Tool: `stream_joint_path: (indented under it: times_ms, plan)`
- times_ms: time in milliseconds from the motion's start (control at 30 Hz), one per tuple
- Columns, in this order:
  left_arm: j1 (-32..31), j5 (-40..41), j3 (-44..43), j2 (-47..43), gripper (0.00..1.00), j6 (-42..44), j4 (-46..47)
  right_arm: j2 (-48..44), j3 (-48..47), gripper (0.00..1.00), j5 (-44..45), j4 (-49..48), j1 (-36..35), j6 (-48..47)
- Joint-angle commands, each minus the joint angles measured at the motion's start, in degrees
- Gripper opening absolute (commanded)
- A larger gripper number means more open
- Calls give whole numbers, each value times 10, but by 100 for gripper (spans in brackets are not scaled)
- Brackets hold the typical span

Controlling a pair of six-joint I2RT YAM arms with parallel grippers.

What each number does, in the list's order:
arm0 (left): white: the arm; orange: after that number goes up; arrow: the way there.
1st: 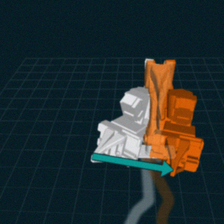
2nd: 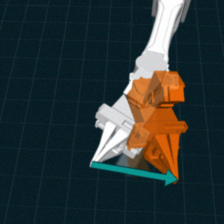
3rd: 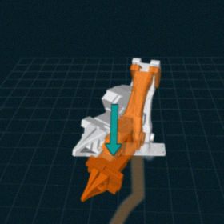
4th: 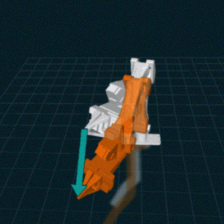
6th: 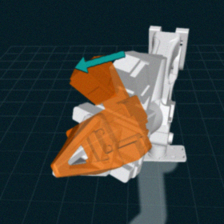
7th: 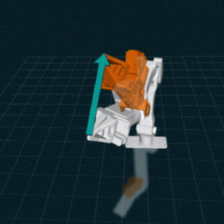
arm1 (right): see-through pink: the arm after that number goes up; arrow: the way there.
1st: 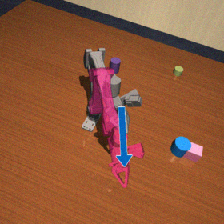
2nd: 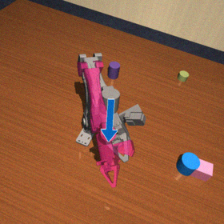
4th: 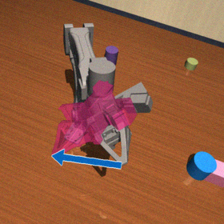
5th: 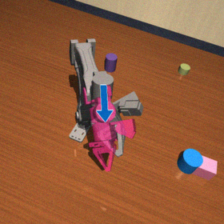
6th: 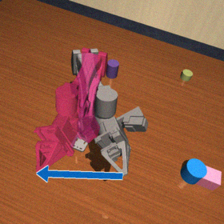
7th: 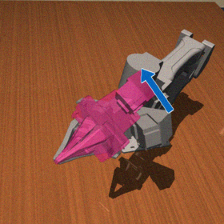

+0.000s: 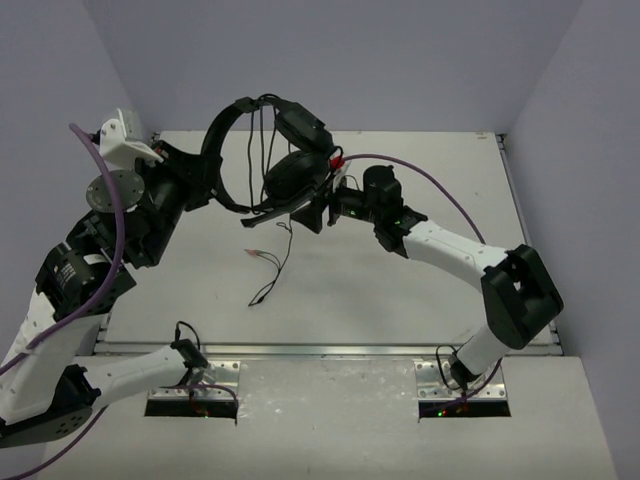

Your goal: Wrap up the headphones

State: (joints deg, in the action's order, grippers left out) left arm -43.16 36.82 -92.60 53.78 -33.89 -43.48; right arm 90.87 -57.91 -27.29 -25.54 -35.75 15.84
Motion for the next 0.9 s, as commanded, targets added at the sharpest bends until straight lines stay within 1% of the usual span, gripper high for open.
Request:
stream_joint_path:
  times_ms: [0,67,133,267,400,433,467,500,533,600,633,667,700,733,767,800,867]
  plan:
    - [0,1,-26,-1,0,-24,45,27,-24,71,-25,-64,-3,17]
    - [0,0,-29,3,0,-28,45,41,-16,70,-30,-98,-4,39]
    - [0,-2,-33,6,0,-32,46,54,-18,65,-38,-111,-4,58]
    - [0,7,-48,11,0,-45,32,84,-26,54,-65,-179,-5,101]
    - [0,32,-66,13,0,-71,25,134,-43,35,-70,-222,-13,126]
    - [0,40,-72,18,1,-78,17,141,-46,25,-71,-227,-18,129]
    - [0,46,-78,20,0,-87,15,144,-42,20,-70,-245,-20,132]
    - [0,51,-82,23,0,-92,14,146,-35,8,-68,-259,-22,134]
    - [0,58,-81,26,0,-94,24,143,-16,1,-61,-293,-28,140]
    - [0,63,-85,37,0,-91,33,136,6,1,-60,-327,-34,150]
    - [0,72,-103,59,0,-93,24,118,30,1,-54,-347,-43,154]
    - [0,88,-115,72,0,-96,17,105,45,1,-48,-354,-49,153]
    - [0,124,-128,102,0,-103,7,91,64,1,-40,-364,-65,144]
    - [0,140,-152,118,0,-112,-6,59,97,1,-27,-369,-74,135]
    - [0,158,-165,131,0,-116,-12,43,111,1,-18,-363,-85,125]
    - [0,193,-174,156,0,-122,-17,27,130,1,-8,-352,-110,92]
    - [1,231,-200,179,0,-125,-13,-15,135,1,16,-290,-135,60]
